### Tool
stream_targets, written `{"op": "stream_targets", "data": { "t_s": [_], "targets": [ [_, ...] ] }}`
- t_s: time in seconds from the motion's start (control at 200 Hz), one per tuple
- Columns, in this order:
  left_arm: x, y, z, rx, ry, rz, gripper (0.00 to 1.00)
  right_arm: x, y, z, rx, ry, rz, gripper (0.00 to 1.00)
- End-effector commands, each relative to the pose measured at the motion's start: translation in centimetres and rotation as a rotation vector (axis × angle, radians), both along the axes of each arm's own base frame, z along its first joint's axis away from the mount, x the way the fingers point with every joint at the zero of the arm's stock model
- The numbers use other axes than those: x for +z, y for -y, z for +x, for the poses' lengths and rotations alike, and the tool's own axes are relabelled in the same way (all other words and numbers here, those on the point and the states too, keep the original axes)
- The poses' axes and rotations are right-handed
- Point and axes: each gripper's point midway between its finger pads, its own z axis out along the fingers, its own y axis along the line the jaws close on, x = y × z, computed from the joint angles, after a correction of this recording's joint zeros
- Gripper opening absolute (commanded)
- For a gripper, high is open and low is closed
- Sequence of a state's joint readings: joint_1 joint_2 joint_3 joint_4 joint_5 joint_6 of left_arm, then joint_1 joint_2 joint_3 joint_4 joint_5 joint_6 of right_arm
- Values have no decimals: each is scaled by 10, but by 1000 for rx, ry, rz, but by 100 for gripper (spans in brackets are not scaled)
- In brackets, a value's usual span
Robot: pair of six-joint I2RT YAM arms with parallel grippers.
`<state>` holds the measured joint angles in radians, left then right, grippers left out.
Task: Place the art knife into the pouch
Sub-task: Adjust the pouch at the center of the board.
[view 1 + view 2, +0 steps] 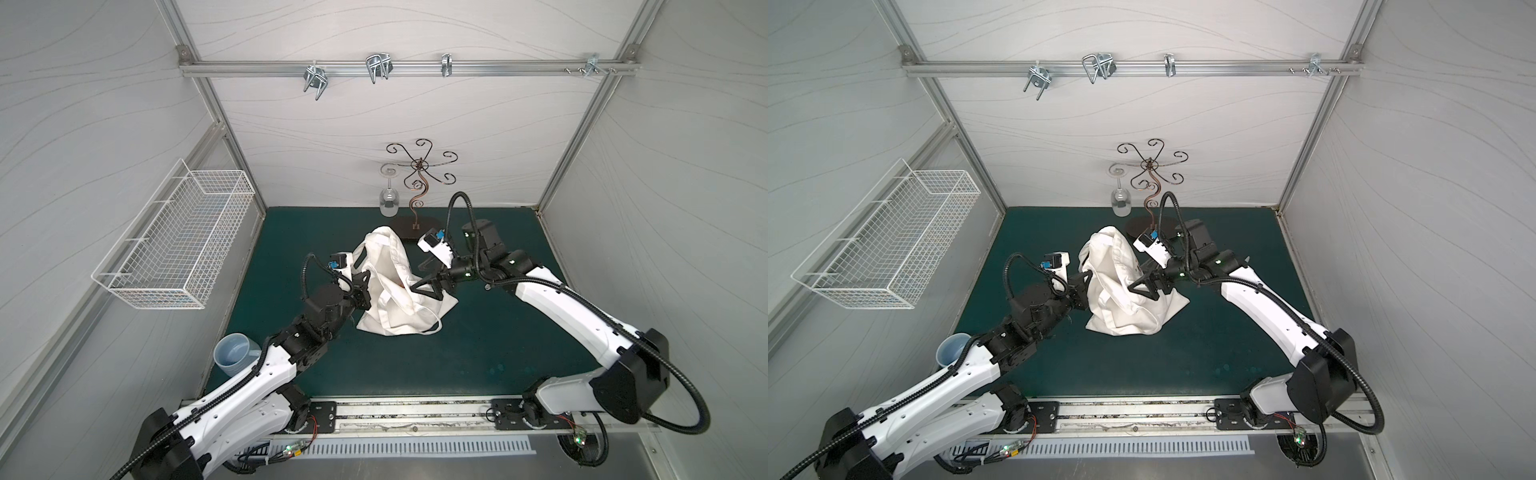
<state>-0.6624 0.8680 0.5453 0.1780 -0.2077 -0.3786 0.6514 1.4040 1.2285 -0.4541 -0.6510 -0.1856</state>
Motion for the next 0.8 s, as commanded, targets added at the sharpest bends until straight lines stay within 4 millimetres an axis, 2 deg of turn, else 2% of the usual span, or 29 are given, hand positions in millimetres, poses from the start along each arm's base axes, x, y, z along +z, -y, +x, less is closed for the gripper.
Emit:
{"op": "stream_targets", "data": {
  "t_s": [0.0,0.07,0.125,0.22,0.275,0.3,0.33,0.45,0.53,0.66,0.795],
  "targets": [
    [22,7,2,-16,38,-50,0,-7,-13,1,36,26,-30,88],
    [20,7,1,-18,36,-50,0,-10,-22,5,43,20,-37,81],
    [21,6,1,-14,37,-50,0,-14,-29,6,51,14,-48,71],
    [20,4,1,-10,40,-49,0,-20,-39,9,50,20,-73,43],
    [21,4,0,-9,41,-49,0,-21,-42,12,36,33,-74,23],
    [21,3,0,-7,42,-49,0,-20,-42,14,25,40,-74,9],
    [21,3,0,-6,43,-49,0,-18,-41,17,14,50,-73,1],
    [25,0,2,11,49,-45,0,-8,-34,27,-45,113,-98,0],
    [42,-5,2,31,72,-36,0,9,-18,41,-148,192,-130,0],
    [83,-32,8,130,111,-45,0,52,32,72,-398,264,-154,0],
    [125,-77,14,284,157,-51,0,96,92,83,-616,271,-107,0]
  ]
}}
